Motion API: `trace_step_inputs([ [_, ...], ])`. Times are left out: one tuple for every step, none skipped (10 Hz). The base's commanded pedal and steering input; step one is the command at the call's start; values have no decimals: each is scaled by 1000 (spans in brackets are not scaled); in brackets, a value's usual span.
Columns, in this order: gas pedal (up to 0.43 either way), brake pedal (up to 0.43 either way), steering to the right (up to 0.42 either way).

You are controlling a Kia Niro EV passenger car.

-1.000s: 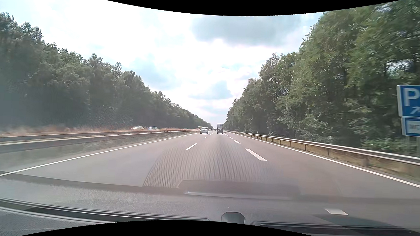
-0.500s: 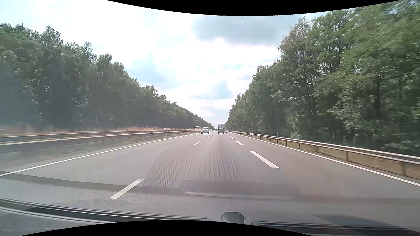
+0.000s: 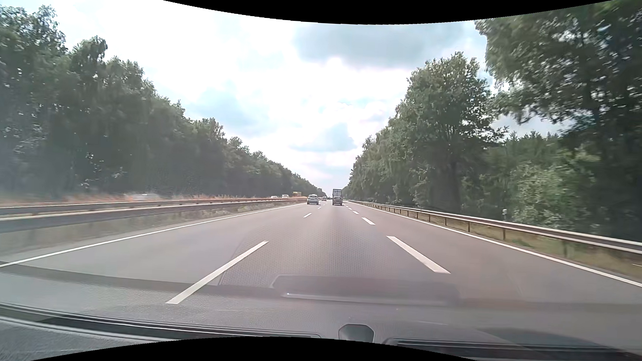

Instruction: Follow the waypoints while adhering to traffic rules and regulations

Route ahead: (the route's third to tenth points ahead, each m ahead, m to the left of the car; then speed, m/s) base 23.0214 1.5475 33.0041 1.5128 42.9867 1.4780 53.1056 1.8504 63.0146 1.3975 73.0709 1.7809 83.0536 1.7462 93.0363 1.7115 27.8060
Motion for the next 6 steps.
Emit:
trace_step_inputs([
  [197, 0, -1],
  [197, 0, -2],
  [197, 0, -2],
  [197, 0, -2],
  [189, 0, -2],
  [177, 0, -2],
])
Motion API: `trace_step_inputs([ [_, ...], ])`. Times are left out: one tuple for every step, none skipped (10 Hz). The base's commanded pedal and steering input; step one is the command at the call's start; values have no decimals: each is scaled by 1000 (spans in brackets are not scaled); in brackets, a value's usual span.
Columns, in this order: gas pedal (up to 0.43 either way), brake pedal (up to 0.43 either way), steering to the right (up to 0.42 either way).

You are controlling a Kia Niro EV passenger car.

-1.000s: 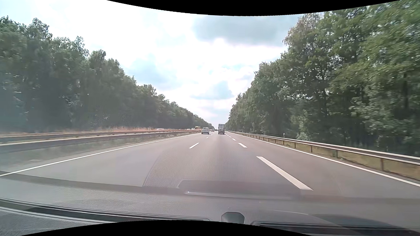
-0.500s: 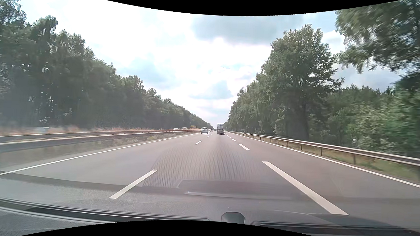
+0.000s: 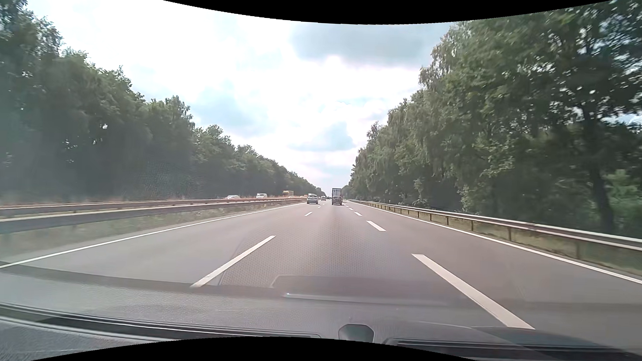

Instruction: Follow the waypoints while adhering to traffic rules and regulations

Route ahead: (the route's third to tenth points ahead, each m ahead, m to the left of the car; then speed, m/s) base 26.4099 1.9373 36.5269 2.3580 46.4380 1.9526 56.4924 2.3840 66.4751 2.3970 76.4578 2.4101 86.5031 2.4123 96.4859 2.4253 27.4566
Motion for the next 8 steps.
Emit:
trace_step_inputs([
  [177, 0, -2],
  [177, 0, -3],
  [177, 0, -3],
  [177, 0, -2],
  [177, 0, -3],
  [169, 0, -3],
  [157, 0, -3],
  [157, 0, -4],
])
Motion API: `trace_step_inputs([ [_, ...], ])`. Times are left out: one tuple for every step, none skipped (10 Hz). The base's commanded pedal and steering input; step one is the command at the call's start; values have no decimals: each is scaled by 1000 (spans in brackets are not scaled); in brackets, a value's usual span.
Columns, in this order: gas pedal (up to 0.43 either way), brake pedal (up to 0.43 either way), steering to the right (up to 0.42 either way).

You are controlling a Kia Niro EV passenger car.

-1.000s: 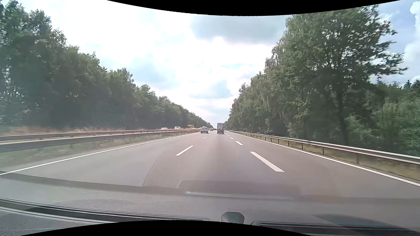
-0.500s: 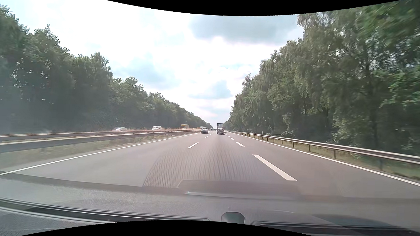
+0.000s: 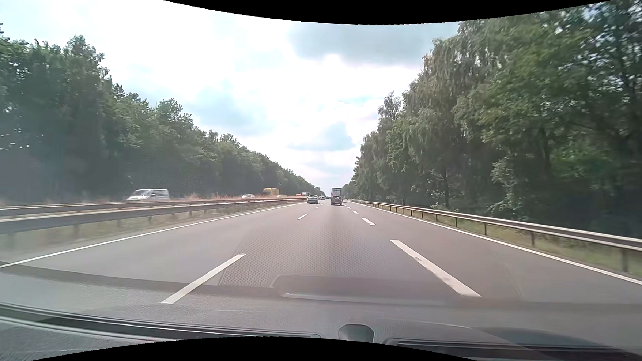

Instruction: Follow the waypoints while adhering to traffic rules and regulations

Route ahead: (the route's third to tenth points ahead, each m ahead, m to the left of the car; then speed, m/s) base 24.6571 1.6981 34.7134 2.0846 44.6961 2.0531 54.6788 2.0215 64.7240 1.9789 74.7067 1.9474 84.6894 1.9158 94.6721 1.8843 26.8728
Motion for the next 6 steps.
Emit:
trace_step_inputs([
  [150, 0, -4],
  [150, 0, -4],
  [150, 0, -4],
  [150, 0, -4],
  [150, 0, -4],
  [150, 0, -4],
])
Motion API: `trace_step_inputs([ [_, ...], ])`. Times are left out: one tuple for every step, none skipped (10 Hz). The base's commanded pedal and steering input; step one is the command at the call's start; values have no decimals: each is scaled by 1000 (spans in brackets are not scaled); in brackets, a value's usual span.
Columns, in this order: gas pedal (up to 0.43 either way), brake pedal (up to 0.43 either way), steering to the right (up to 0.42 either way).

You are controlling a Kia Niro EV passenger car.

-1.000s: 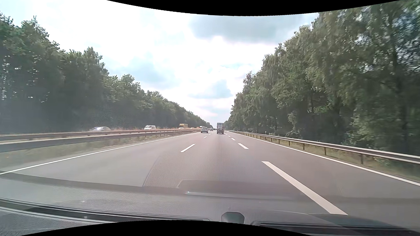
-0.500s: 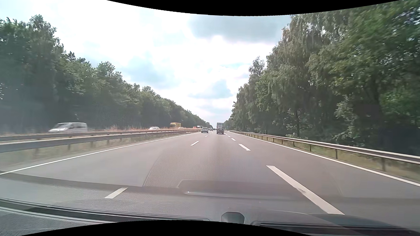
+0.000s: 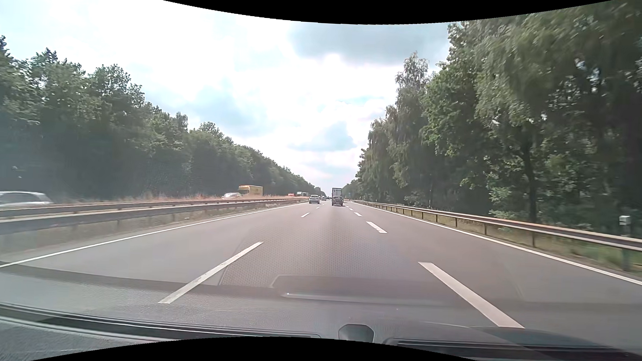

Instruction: Follow the waypoints while adhering to traffic rules and regulations

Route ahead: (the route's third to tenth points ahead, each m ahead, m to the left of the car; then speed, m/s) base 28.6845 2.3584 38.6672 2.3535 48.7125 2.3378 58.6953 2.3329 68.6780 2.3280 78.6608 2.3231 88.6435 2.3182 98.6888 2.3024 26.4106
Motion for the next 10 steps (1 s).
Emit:
trace_step_inputs([
  [150, 0, -4],
  [150, 0, -4],
  [150, 0, -4],
  [150, 0, -4],
  [150, 0, -4],
  [150, 0, -4],
  [150, 0, -4],
  [150, 0, -4],
  [138, 0, -4],
  [138, 0, -4],
])
